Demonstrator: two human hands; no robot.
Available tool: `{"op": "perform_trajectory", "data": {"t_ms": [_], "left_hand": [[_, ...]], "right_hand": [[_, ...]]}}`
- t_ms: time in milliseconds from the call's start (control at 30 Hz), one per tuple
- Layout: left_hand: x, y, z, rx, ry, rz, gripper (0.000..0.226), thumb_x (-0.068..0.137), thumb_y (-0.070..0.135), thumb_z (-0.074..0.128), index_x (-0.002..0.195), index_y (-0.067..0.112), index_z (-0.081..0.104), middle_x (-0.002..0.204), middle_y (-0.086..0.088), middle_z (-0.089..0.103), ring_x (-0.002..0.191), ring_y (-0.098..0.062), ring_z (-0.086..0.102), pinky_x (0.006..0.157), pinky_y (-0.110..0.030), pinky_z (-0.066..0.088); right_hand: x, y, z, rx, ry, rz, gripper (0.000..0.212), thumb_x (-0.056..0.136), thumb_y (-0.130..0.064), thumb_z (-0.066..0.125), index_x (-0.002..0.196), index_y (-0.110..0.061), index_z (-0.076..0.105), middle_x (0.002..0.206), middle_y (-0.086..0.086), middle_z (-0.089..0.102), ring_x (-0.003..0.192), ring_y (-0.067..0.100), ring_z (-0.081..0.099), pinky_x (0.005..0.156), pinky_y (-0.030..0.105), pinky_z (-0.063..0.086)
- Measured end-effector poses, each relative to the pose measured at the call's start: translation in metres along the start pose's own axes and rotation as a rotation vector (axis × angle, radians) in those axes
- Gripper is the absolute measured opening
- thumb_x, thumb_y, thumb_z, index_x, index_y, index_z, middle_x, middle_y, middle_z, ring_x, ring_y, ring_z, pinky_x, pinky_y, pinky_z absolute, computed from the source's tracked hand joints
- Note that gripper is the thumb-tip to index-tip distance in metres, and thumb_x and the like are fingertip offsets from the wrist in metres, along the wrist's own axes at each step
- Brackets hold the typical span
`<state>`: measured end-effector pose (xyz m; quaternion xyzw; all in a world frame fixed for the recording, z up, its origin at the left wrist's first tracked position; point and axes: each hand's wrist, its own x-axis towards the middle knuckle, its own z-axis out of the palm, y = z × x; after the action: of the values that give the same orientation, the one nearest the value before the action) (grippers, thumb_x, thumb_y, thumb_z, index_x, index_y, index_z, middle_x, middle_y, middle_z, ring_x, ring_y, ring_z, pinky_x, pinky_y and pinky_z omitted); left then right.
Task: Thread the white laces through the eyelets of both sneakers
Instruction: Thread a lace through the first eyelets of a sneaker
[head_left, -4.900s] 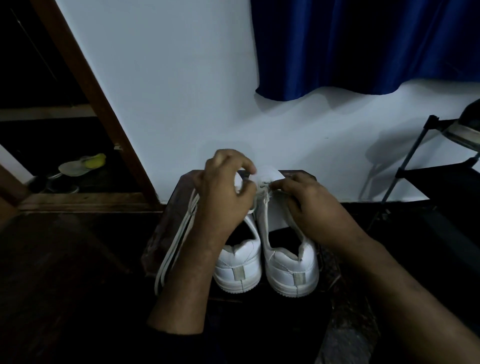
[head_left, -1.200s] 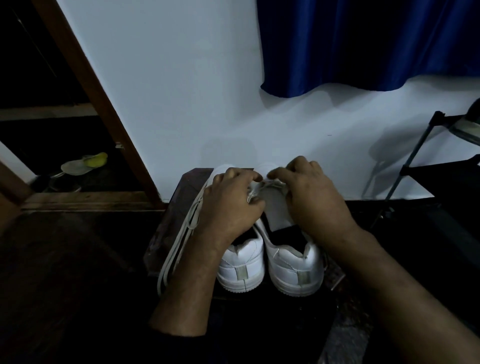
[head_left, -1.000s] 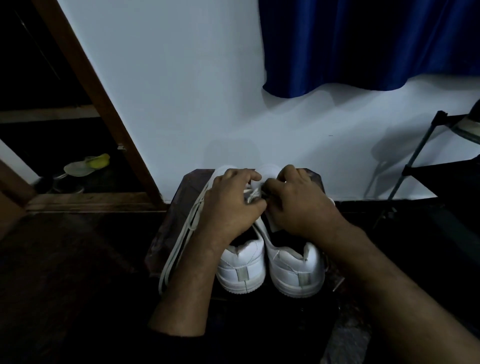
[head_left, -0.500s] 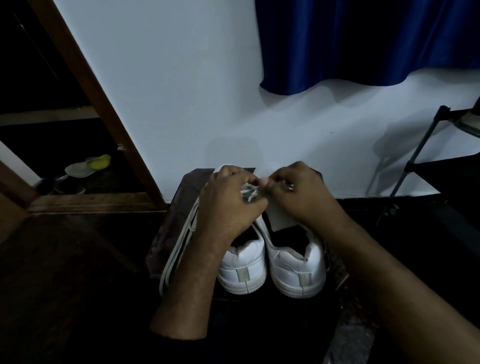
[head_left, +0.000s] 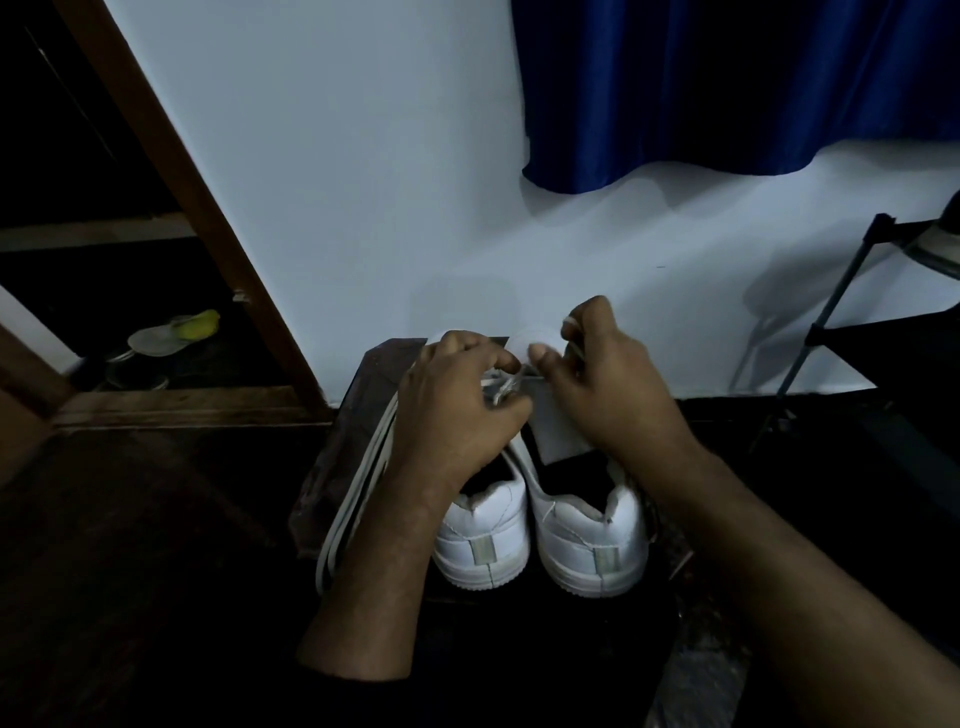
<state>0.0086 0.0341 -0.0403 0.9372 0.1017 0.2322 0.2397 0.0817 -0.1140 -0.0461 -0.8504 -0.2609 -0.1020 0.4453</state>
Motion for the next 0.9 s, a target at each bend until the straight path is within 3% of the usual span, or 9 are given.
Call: {"op": "perform_trajectory", "data": {"t_ms": [200,267,433,500,533,600,667,767,900], "left_hand": [[-0.001,0.000,0.001,-0.069,0.008,-0.014,0.029,0.071,0.041,0.069,0.097,0.032,0.077,0.114,0.011,0.064,0.112,-0.016,0.059,0.099,-0.034,0.047],[-0.001,-0.001,0.000,-0.037,0.009,-0.008,0.028,0.071,0.040,0.071,0.098,0.033,0.077,0.115,0.012,0.064,0.112,-0.015,0.059,0.097,-0.030,0.045],[0.000,0.000,-0.001,-0.031,-0.002,0.001,0.029,0.072,0.038,0.071,0.099,0.034,0.075,0.114,0.013,0.063,0.112,-0.014,0.059,0.098,-0.033,0.046],[0.000,0.000,-0.001,-0.022,0.001,0.005,0.027,0.073,0.035,0.074,0.100,0.035,0.076,0.115,0.014,0.063,0.113,-0.014,0.059,0.100,-0.034,0.046],[0.000,-0.001,-0.002,-0.020,0.004,0.009,0.027,0.073,0.035,0.074,0.100,0.035,0.076,0.116,0.013,0.063,0.114,-0.014,0.059,0.101,-0.035,0.046],[0.000,0.000,-0.001,-0.021,0.001,0.008,0.027,0.074,0.034,0.075,0.101,0.034,0.076,0.118,0.013,0.063,0.115,-0.014,0.058,0.101,-0.034,0.044],[-0.001,0.000,-0.001,-0.024,-0.001,0.004,0.026,0.075,0.033,0.076,0.101,0.034,0.076,0.119,0.012,0.062,0.116,-0.014,0.057,0.102,-0.035,0.044],[-0.001,0.000,-0.001,-0.041,0.002,0.000,0.027,0.074,0.034,0.075,0.101,0.032,0.076,0.120,0.011,0.062,0.117,-0.016,0.056,0.103,-0.039,0.045],[-0.001,0.000,-0.001,-0.026,-0.005,-0.002,0.027,0.075,0.032,0.077,0.102,0.033,0.076,0.122,0.011,0.061,0.117,-0.015,0.055,0.101,-0.033,0.042]], "right_hand": [[0.005,-0.001,0.009,-0.124,-0.137,-0.020,0.030,0.087,-0.035,0.072,0.101,-0.019,0.051,0.085,-0.008,0.066,0.088,0.020,0.064,0.080,0.032,0.048],[0.005,-0.001,0.007,-0.022,-0.103,0.028,0.022,0.087,-0.024,0.073,0.095,-0.017,0.054,0.076,-0.010,0.061,0.075,0.010,0.057,0.070,0.017,0.043],[0.006,-0.012,-0.005,0.910,0.044,0.088,0.018,0.098,0.003,0.056,0.093,-0.012,0.047,0.081,0.006,0.064,0.083,0.012,0.066,0.078,0.023,0.051],[0.006,-0.015,-0.011,1.078,0.046,0.161,0.019,0.101,0.003,0.049,0.094,-0.014,0.044,0.079,0.006,0.060,0.084,0.017,0.067,0.085,0.031,0.054],[0.005,-0.013,-0.011,1.033,0.055,0.180,0.017,0.101,0.000,0.048,0.095,-0.015,0.043,0.077,0.004,0.057,0.078,0.019,0.065,0.084,0.038,0.055],[0.004,-0.005,-0.008,0.516,0.095,0.079,0.012,0.098,-0.013,0.051,0.098,-0.021,0.041,0.080,-0.004,0.056,0.074,0.019,0.060,0.080,0.047,0.053],[0.002,0.002,0.000,0.036,0.042,-0.042,0.017,0.094,-0.022,0.058,0.103,-0.023,0.044,0.095,-0.004,0.060,0.085,0.019,0.061,0.079,0.037,0.049],[0.004,0.002,0.010,-0.161,-0.052,-0.066,0.018,0.092,-0.027,0.066,0.101,-0.010,0.065,0.100,0.008,0.060,0.095,0.027,0.061,0.079,0.030,0.038],[0.007,0.002,0.011,-0.343,-0.120,-0.031,0.023,0.095,-0.035,0.061,0.093,-0.017,0.076,0.092,0.002,0.059,0.101,0.030,0.059,0.091,0.039,0.044]]}}
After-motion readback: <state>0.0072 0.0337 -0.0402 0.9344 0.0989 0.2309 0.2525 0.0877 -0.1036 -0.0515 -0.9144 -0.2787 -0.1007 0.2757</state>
